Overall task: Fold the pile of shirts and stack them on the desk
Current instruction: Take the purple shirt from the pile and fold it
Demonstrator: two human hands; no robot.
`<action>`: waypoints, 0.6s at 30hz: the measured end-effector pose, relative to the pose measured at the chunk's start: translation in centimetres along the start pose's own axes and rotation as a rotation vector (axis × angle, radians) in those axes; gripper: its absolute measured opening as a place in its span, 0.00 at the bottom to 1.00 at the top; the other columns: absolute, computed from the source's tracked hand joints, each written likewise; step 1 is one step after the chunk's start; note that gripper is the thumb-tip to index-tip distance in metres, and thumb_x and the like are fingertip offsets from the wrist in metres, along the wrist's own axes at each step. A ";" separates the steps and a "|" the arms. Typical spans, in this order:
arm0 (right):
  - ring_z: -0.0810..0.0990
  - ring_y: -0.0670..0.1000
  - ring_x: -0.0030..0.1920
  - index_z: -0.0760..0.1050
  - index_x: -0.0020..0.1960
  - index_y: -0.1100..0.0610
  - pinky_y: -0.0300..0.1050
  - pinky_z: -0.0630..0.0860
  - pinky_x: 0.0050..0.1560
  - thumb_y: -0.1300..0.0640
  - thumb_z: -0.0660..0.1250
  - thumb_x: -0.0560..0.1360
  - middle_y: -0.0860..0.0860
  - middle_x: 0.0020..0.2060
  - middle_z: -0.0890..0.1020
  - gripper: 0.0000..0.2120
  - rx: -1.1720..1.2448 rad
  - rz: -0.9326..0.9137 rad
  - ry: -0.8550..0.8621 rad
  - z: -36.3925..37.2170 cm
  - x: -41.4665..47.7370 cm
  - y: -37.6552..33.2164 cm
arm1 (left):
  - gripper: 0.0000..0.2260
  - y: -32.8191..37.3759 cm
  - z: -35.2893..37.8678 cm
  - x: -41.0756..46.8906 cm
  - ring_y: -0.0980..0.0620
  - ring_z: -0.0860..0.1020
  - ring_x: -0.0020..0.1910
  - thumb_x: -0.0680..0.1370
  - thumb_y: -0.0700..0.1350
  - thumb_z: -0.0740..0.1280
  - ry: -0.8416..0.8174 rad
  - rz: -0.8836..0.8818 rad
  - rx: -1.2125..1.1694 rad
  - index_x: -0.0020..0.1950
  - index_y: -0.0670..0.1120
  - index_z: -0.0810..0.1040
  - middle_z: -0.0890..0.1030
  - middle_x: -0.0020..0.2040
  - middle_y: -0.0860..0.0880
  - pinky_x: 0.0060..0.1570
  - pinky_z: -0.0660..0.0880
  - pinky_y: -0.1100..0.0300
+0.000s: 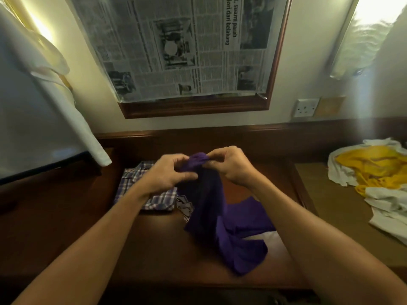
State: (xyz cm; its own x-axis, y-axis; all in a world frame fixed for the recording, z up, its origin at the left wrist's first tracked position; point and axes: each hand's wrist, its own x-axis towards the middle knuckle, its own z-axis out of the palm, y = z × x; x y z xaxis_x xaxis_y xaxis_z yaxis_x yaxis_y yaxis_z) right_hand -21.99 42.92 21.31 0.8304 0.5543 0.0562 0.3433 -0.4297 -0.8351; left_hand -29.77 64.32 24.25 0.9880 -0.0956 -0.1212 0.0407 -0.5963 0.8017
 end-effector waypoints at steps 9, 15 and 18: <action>0.82 0.49 0.48 0.80 0.40 0.34 0.63 0.76 0.59 0.39 0.73 0.73 0.40 0.38 0.84 0.04 -0.131 0.129 0.427 -7.6 -0.7 1.6 | 0.11 -3.7 4.3 2.9 0.52 0.84 0.47 0.78 0.54 0.71 -0.114 -0.052 0.163 0.54 0.48 0.84 0.86 0.47 0.51 0.54 0.80 0.45; 0.83 0.50 0.48 0.83 0.43 0.37 0.66 0.77 0.58 0.28 0.69 0.64 0.41 0.38 0.85 0.16 0.002 0.339 0.633 -11.8 -3.0 6.4 | 0.13 -2.6 5.8 4.4 0.51 0.85 0.53 0.80 0.42 0.70 -0.241 -0.025 -0.133 0.64 0.47 0.79 0.85 0.55 0.48 0.51 0.82 0.55; 0.83 0.51 0.48 0.82 0.37 0.40 0.67 0.76 0.59 0.34 0.72 0.68 0.41 0.38 0.84 0.11 -0.011 0.393 0.695 -13.5 -3.8 7.8 | 0.04 -2.0 5.6 5.9 0.51 0.85 0.45 0.80 0.44 0.70 -0.055 0.010 -0.073 0.54 0.47 0.83 0.86 0.45 0.49 0.44 0.81 0.58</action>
State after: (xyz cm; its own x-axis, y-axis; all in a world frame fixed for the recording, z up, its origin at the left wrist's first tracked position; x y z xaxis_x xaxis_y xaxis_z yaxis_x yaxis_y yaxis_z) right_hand -16.52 27.87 21.97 0.9738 -0.2091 0.0899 -0.0303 -0.5103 -0.8595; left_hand -24.88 60.52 18.63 0.9789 -0.1461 -0.1430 0.0433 -0.5352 0.8436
